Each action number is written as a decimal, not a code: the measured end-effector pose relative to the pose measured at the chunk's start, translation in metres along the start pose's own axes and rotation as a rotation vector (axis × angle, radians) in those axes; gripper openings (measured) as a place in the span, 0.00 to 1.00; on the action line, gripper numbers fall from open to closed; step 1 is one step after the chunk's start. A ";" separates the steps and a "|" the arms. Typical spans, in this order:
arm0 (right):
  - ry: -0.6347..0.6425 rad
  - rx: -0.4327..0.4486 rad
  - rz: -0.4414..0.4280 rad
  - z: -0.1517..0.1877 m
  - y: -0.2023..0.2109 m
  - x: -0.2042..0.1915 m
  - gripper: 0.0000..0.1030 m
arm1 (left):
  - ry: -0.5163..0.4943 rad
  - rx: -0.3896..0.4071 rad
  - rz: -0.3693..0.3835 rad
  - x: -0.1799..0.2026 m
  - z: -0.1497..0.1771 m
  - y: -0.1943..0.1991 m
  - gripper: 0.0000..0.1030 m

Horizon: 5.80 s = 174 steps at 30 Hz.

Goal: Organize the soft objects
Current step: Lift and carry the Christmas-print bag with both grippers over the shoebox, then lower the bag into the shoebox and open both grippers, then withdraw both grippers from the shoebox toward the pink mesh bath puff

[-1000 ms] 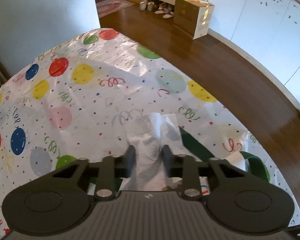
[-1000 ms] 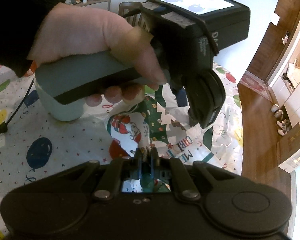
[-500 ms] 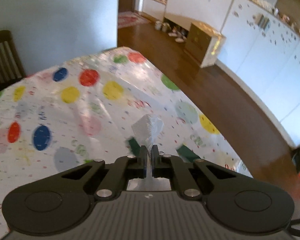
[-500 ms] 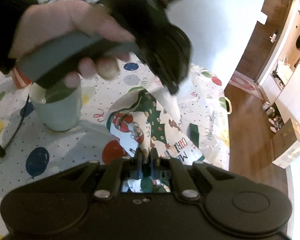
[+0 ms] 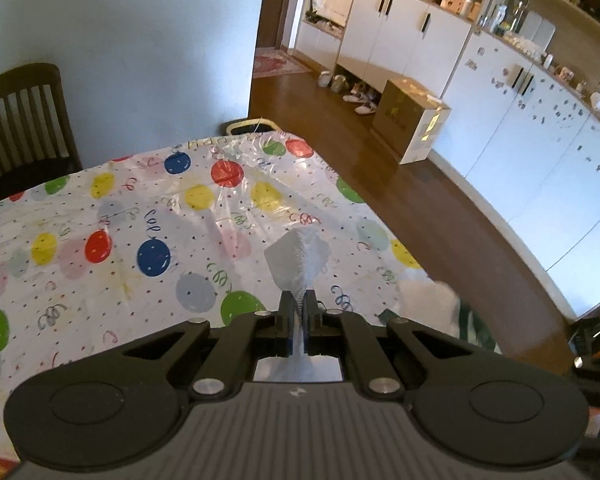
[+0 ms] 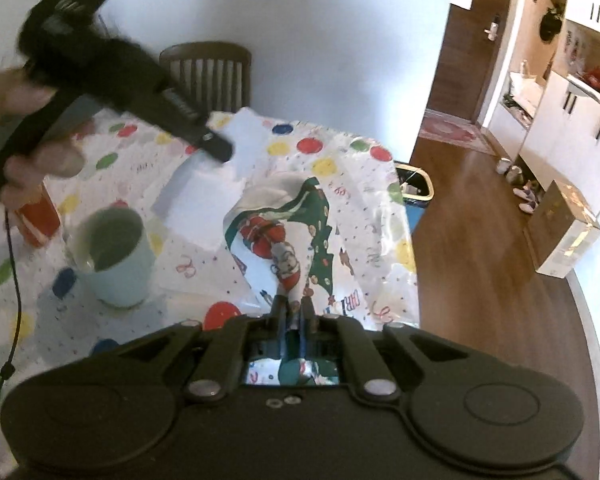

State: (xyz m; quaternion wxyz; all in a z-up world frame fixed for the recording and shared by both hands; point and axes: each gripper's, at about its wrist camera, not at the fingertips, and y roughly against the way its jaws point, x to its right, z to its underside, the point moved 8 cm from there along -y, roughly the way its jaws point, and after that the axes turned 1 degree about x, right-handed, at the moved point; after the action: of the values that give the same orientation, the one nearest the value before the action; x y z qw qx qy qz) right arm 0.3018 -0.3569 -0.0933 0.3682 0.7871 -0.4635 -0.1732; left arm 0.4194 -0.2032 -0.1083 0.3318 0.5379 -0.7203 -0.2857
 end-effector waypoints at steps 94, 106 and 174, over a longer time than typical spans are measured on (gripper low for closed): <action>0.101 -0.258 -0.526 -0.186 -0.184 -0.664 0.12 | 0.466 -0.060 -0.515 -0.593 0.259 0.290 0.04; 0.112 -0.269 -0.524 -0.183 -0.176 -0.659 0.28 | 0.478 -0.096 -0.516 -0.598 0.266 0.286 0.06; 0.331 -0.098 -0.325 -0.110 -0.151 -0.493 0.94 | 0.385 -0.021 -0.370 -0.480 0.065 0.184 0.99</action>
State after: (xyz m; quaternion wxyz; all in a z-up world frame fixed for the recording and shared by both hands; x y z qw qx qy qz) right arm 0.2087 0.1574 -0.1654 0.4441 0.8504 -0.2549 -0.1211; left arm 0.3572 0.3105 -0.0884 0.4104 0.7015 -0.5303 -0.2412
